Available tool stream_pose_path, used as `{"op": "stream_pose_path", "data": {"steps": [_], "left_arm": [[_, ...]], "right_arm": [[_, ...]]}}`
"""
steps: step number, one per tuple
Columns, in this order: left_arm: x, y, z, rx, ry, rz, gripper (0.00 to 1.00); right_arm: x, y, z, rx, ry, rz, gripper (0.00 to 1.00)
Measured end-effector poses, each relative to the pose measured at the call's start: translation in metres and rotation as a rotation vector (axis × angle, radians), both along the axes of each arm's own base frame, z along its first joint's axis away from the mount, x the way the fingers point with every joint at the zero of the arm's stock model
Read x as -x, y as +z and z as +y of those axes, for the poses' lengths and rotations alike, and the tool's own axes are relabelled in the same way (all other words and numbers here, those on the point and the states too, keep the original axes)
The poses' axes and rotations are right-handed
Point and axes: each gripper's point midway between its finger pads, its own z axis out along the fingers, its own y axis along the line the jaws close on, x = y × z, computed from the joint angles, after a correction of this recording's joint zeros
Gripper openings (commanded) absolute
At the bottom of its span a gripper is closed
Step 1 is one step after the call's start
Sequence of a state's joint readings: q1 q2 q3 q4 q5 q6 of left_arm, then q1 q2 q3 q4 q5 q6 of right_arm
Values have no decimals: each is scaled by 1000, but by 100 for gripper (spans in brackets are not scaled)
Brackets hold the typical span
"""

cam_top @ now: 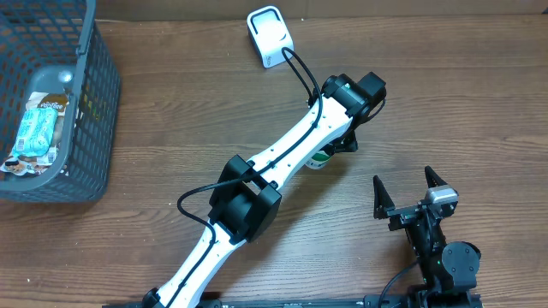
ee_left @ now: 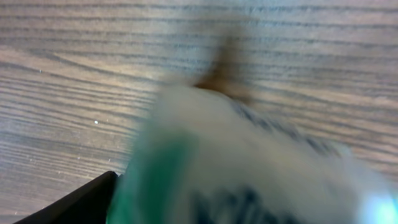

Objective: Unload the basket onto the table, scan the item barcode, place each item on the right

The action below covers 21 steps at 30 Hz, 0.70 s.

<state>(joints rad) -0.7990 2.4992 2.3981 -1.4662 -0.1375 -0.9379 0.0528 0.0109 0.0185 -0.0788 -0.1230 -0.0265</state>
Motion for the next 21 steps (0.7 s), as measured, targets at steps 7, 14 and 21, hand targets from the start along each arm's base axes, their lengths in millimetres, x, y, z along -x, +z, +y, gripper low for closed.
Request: {"op": "stream_pose_path", "data": {"steps": [7, 14, 21], "left_arm": [[9, 0, 2, -6, -41, 47, 100], [6, 20, 7, 33, -100, 78, 100], [-6, 32, 13, 94, -184, 95, 97]], "right_arm": [[0, 0, 0, 0, 0, 0, 100], [0, 0, 0, 0, 0, -1, 100], [0, 0, 0, -1, 0, -1, 100]]}}
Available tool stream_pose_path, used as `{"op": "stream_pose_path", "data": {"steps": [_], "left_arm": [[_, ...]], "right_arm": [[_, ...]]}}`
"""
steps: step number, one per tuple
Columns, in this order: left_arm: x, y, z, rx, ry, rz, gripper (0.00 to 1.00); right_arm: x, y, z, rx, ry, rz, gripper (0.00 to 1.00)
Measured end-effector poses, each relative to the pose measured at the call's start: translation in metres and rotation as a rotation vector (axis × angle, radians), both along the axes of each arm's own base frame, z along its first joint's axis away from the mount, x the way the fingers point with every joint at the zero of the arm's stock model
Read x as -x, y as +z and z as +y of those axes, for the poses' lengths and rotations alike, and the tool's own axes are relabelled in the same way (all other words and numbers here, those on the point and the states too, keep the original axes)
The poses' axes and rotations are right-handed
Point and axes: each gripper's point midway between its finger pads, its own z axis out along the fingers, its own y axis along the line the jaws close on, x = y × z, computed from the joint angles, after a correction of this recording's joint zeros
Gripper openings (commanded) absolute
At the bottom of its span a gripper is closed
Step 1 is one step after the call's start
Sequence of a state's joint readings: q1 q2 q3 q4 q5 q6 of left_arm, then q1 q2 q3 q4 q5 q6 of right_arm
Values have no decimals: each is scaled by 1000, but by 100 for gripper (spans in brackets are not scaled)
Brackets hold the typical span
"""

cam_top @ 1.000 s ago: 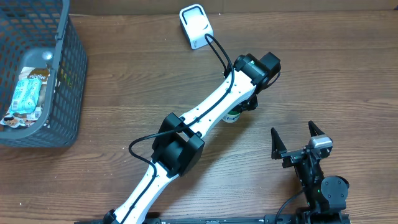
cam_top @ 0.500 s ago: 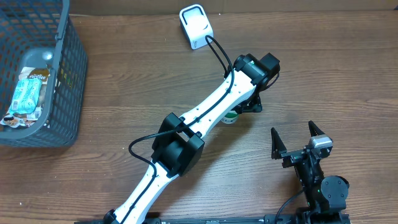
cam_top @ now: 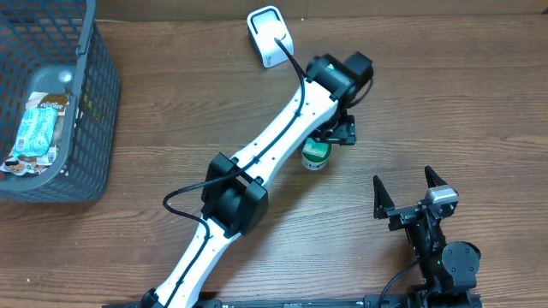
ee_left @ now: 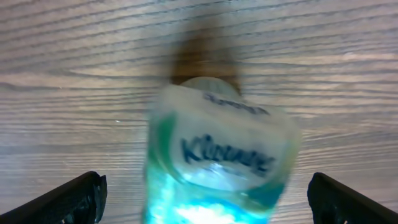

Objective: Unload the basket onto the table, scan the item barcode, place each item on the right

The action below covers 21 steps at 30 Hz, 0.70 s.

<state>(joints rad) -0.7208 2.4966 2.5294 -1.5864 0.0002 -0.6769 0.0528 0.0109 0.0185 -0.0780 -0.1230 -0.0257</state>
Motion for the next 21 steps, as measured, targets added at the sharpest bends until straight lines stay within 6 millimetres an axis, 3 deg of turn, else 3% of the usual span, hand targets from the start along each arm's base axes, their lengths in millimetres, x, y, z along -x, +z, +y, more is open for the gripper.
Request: {"op": "stream_pose_path", "data": {"steps": [5, 11, 21], "left_arm": [[-6, 0, 7, 15, -48, 13, 88], [-6, 0, 7, 25, -110, 17, 67], [-5, 0, 5, 26, -139, 18, 56]], "right_arm": [[0, 0, 0, 1, 0, 0, 100], [0, 0, 0, 0, 0, 1, 100], [0, 0, 0, 0, 0, 1, 100]]}}
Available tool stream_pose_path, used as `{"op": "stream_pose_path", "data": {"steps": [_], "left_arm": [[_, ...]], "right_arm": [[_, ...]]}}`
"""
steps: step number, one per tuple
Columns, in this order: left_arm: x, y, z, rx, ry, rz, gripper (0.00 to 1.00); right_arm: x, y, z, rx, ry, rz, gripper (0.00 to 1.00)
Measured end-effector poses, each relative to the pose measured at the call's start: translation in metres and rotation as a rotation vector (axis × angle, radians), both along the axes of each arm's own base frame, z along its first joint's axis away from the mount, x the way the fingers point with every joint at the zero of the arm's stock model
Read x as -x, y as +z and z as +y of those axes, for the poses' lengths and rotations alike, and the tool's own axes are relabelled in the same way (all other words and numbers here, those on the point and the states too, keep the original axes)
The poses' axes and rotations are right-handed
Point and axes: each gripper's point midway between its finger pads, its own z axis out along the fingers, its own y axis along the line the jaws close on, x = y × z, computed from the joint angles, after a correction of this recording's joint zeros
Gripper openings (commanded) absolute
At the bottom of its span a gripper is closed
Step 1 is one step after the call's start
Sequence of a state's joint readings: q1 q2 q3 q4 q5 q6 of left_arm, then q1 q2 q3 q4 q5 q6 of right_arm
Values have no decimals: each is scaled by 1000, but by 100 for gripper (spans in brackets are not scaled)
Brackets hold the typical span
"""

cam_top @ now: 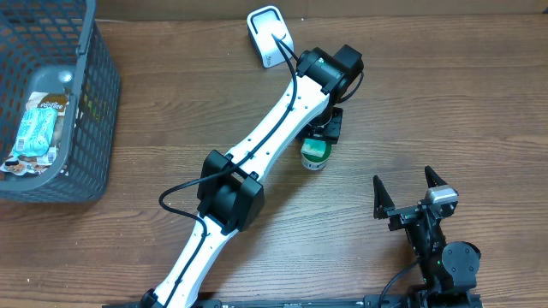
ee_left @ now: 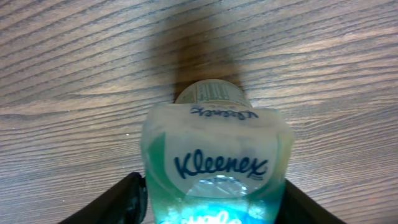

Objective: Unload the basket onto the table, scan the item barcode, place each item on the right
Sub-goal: 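Carry the Kleenex pack left of the jar and release it on the table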

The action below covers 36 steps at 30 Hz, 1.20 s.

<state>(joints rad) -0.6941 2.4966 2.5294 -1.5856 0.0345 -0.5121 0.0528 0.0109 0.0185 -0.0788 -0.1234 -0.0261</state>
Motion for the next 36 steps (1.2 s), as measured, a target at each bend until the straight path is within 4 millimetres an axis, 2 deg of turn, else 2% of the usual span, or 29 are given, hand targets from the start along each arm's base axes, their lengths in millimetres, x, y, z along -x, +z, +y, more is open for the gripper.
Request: {"op": "stream_pose_path", "data": {"steps": [6, 10, 23, 26, 31, 32, 33, 34, 36], "left_arm": [[0, 0, 0, 0, 0, 1, 57], [1, 0, 1, -3, -8, 4, 69], [6, 0, -1, 11, -12, 28, 66], [7, 0, -1, 10, -12, 35, 61], [10, 0, -4, 14, -20, 40, 43], [11, 0, -5, 14, -25, 41, 29], [12, 0, -5, 15, -24, 41, 18], [12, 0, -5, 14, -28, 41, 13], [12, 2, -5, 17, -35, 37, 13]], "right_arm": [[0, 0, 0, 0, 0, 0, 100], [0, 0, 0, 1, 0, -1, 100], [0, 0, 0, 0, 0, 0, 100], [0, 0, 0, 0, 0, 0, 100], [0, 0, 0, 0, 0, 0, 100], [0, 0, 0, 0, 0, 0, 100], [0, 0, 0, 0, 0, 0, 100], [0, 0, 0, 1, 0, 0, 100], [0, 0, 0, 0, 0, 0, 100]]}}
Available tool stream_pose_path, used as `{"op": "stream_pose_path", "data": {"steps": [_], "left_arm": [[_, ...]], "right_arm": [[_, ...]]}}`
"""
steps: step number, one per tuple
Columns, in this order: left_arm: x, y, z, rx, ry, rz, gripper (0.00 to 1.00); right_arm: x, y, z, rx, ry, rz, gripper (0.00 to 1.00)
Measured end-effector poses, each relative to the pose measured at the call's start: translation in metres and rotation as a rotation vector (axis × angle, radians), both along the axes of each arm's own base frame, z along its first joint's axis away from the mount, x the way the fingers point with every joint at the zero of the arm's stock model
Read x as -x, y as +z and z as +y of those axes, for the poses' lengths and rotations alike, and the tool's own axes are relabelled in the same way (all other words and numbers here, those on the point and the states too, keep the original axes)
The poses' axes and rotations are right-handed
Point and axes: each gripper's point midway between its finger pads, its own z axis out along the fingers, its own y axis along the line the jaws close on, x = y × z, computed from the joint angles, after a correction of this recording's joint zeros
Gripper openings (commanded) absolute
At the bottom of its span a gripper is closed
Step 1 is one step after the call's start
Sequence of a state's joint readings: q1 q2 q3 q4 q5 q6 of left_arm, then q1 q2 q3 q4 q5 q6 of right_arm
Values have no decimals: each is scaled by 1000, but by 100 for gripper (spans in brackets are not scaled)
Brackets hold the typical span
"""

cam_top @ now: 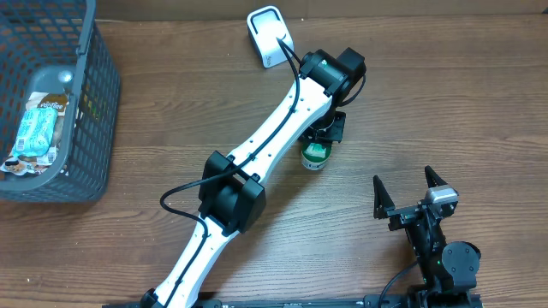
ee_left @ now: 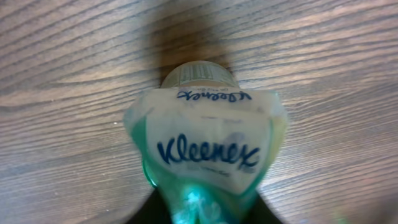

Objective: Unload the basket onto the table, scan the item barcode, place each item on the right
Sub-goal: 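Carry the Kleenex pack left of the jar and release it on the table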

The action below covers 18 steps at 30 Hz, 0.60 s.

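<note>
A green and white Kleenex tissue pack (ee_left: 205, 149) fills the left wrist view, its lower end pinched narrow between dark jaws at the bottom edge. Its pale rounded far end (ee_left: 199, 74) rests against the wooden table. From overhead the pack (cam_top: 315, 155) sits at mid-table just under my left gripper (cam_top: 326, 130), which is shut on it. The white barcode scanner (cam_top: 270, 36) stands at the back, apart from the pack. My right gripper (cam_top: 410, 190) rests open near the front right, holding nothing.
A dark mesh basket (cam_top: 90, 128) at the far left holds a few packaged items (cam_top: 38, 128). The scanner's black cable (cam_top: 300, 68) runs beside my left arm. Bare wooden table (cam_top: 462, 94) lies to the right.
The left jaws, which stood at the pack's sides, have closed and now squeeze its near end narrow. The arm and the pack have barely shifted; the right arm is unchanged.
The left gripper was low against the pack, blurred in its camera. Then it stood open and wide behind the pack. Later its fingers flanked the pack's sides, and now they are shut on it. The right gripper stayed open and still.
</note>
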<state>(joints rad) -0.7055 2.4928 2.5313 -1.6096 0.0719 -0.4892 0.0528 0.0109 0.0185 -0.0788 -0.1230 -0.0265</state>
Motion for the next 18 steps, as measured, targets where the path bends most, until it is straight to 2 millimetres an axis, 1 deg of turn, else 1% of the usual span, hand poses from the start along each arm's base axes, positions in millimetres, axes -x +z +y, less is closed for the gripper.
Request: {"op": "stream_pose_path", "data": {"steps": [4, 10, 14, 16, 18], "left_arm": [[-1, 1, 1, 3, 0, 1, 12], [1, 5, 9, -8, 12, 15, 13], [-1, 19, 22, -10, 33, 9, 15], [-5, 29, 34, -14, 55, -4, 16], [-10, 35, 42, -15, 72, -17, 17]], "right_arm": [[0, 0, 0, 0, 0, 0, 100], [0, 0, 0, 0, 0, 0, 100], [0, 0, 0, 0, 0, 0, 100], [0, 0, 0, 0, 0, 0, 100], [0, 0, 0, 0, 0, 0, 100]]}}
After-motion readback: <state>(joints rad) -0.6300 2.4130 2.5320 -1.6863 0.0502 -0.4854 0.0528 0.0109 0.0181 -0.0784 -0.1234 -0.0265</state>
